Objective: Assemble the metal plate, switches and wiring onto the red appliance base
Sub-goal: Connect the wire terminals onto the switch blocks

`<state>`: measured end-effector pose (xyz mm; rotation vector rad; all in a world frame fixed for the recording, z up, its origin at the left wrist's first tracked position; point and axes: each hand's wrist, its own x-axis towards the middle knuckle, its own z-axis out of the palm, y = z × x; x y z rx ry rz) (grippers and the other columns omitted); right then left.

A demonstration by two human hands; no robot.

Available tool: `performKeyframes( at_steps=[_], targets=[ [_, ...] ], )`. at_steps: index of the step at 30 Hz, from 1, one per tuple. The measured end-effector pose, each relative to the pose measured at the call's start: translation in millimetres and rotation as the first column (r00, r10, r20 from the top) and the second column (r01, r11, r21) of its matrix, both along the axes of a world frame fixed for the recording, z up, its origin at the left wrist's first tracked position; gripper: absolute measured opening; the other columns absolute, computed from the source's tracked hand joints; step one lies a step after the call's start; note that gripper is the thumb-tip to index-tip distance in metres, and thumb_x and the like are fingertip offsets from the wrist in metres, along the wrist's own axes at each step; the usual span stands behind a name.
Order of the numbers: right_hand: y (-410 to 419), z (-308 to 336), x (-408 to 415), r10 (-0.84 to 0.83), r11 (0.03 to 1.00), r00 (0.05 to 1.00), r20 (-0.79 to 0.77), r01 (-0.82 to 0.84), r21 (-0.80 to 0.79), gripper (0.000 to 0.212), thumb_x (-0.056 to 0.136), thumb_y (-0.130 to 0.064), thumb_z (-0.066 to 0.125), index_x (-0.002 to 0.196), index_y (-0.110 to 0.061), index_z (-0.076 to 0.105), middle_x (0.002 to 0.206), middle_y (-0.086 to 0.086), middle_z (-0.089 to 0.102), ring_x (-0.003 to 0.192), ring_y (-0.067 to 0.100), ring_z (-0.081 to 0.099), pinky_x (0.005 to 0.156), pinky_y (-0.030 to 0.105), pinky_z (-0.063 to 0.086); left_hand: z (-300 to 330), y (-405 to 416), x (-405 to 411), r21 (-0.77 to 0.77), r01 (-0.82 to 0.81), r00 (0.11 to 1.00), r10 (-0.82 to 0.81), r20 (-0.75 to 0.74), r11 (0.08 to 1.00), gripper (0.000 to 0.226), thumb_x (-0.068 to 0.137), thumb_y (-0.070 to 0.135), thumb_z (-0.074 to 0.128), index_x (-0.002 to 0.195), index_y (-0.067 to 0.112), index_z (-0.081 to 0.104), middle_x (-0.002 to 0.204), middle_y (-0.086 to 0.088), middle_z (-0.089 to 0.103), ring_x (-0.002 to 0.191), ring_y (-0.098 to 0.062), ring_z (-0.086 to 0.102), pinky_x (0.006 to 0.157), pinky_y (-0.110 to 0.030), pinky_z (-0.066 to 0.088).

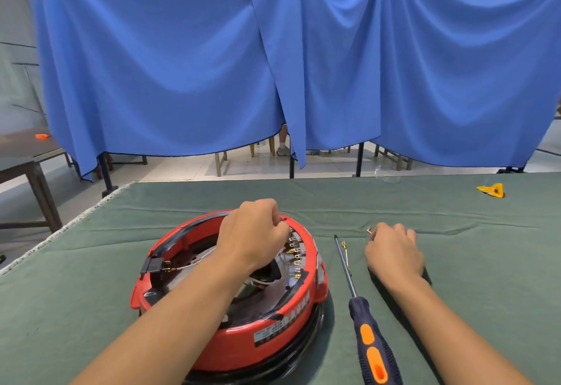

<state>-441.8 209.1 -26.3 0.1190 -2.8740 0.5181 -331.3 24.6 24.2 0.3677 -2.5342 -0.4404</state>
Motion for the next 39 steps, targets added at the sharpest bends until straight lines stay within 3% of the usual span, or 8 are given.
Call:
performKeyframes(
  at_steps=[7,10,15,20,25,29,34,39],
  targets=[
    [0.5,24.6,3.8,-0.016,0.997,0.976,0.219,-0.001,0.077,0.007,0.082,0.002,0.055,0.084,-0.005,0.056,0.113,0.017,0.063,0.105,0.035,0.061,0.073,0.032,0.045,-4.3,-0.8,2.7,-0.028,0.060,0.994,-0.057,0.089,0.998,0.017,0.082,0.027,0.054,0.066,0.023,0.048,0.071,0.003,0.060,0.072,-0.021,0.056,0.054,-0.028,0.033],
    [1.2,30.5,4.5,0.010,0.997,0.949,0.316,-0.035,0.074,0.019,0.076,0.004,0.060,0.061,-0.007,0.054,0.092,0.013,0.072,0.079,0.029,0.068,0.073,0.034,0.057,-4.0,-2.0,4.8,-0.027,0.063,0.992,-0.060,0.110,0.998,0.017,0.082,0.025,0.053,0.066,0.023,0.048,0.070,0.004,0.060,0.071,-0.020,0.056,0.053,-0.029,0.034],
    [5.4,32.3,15.1,0.090,0.991,0.917,0.389,-0.043,-0.127,0.017,0.080,-0.007,0.056,0.063,-0.008,0.056,0.053,0.004,0.063,0.037,0.016,0.051,0.041,0.021,0.046,-1.9,-0.7,6.1,-0.037,0.073,0.994,-0.070,0.086,0.997,0.015,0.084,0.026,0.055,0.069,0.020,0.052,0.069,0.004,0.060,0.070,-0.020,0.057,0.056,-0.031,0.041],
    [-4.7,45.3,29.0,0.238,0.899,0.946,0.220,-0.129,-0.418,0.022,0.077,-0.006,0.057,0.055,-0.002,0.056,0.039,0.005,0.055,0.027,0.016,0.047,0.036,0.021,0.042,2.3,4.7,5.8,0.191,0.122,0.991,-0.108,-0.082,0.974,0.015,0.088,0.024,0.055,0.076,0.023,0.062,0.069,0.009,0.063,0.073,-0.017,0.061,0.069,-0.036,0.051],
    [-22.2,73.0,52.5,0.446,0.610,0.894,0.044,-0.267,-0.746,0.026,0.079,-0.004,0.056,0.054,-0.004,0.059,0.037,0.000,0.053,0.026,0.011,0.043,0.032,0.016,0.036,10.4,7.9,8.2,0.535,0.285,0.955,-0.190,-0.226,0.795,0.016,0.094,0.018,0.054,0.094,0.011,0.069,0.076,0.000,0.072,0.051,-0.013,0.056,0.045,-0.025,0.045],
    [-33.6,75.6,71.3,0.617,0.440,0.785,0.057,-0.284,-0.852,0.039,0.084,-0.006,0.058,0.046,-0.011,0.063,0.039,0.000,0.052,0.028,0.010,0.042,0.033,0.016,0.035,18.5,6.8,11.8,0.820,0.381,0.919,-0.269,-0.287,0.427,0.020,0.096,0.018,0.054,0.109,0.006,0.061,0.090,-0.009,0.075,0.052,-0.017,0.062,0.038,-0.023,0.044],
    [-34.1,75.3,74.4,0.655,0.403,0.754,0.051,-0.290,-0.868,0.026,0.084,-0.007,0.058,0.059,-0.008,0.060,0.042,0.000,0.052,0.030,0.009,0.043,0.033,0.016,0.035,22.1,4.4,10.1,0.923,0.335,0.899,-0.355,-0.255,0.187,0.028,0.099,0.022,0.044,0.106,0.003,0.062,0.091,-0.012,0.073,0.053,-0.015,0.061,0.039,-0.022,0.043],
    [-37.3,75.6,76.4,0.687,0.424,0.725,0.050,-0.344,-0.838,0.025,0.083,-0.005,0.054,0.059,-0.005,0.056,0.044,0.002,0.053,0.031,0.010,0.043,0.036,0.016,0.033,21.0,-0.7,6.5,0.926,0.346,0.909,-0.298,-0.291,0.152,0.016,0.093,0.016,0.055,0.102,0.005,0.062,0.094,-0.012,0.074,0.047,-0.009,0.057,0.038,-0.018,0.042]
  ],
)
